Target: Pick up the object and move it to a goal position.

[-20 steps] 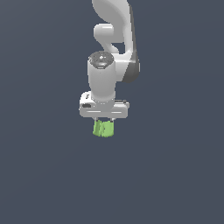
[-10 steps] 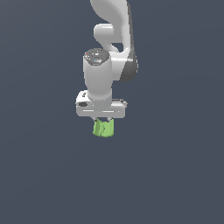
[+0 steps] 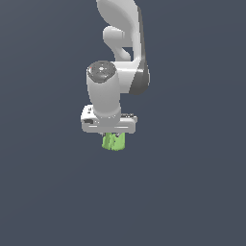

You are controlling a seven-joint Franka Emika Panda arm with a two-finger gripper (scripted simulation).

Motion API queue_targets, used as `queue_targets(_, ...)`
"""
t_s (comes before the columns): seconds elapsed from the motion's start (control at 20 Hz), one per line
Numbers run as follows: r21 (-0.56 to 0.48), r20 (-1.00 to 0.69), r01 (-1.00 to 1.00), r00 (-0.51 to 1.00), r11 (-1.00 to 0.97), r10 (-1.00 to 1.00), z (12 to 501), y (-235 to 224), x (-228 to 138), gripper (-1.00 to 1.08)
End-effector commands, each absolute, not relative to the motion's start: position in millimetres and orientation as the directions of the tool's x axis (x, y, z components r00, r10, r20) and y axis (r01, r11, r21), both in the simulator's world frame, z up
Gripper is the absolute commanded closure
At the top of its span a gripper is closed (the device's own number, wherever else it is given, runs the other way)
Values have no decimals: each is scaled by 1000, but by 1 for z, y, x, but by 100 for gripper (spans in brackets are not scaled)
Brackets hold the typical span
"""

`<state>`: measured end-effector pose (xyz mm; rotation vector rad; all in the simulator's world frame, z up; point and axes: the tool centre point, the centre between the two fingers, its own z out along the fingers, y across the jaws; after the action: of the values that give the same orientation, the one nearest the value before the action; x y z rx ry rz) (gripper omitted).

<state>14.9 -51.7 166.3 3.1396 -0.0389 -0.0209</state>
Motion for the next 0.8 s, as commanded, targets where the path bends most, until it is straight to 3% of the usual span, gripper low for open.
queue_targets(0.0, -7, -40, -18, 999, -1000, -18, 161, -54, 18, -20)
queue_targets(0.75, -145, -257, 35, 964, -989, 72, 119, -74, 37, -20)
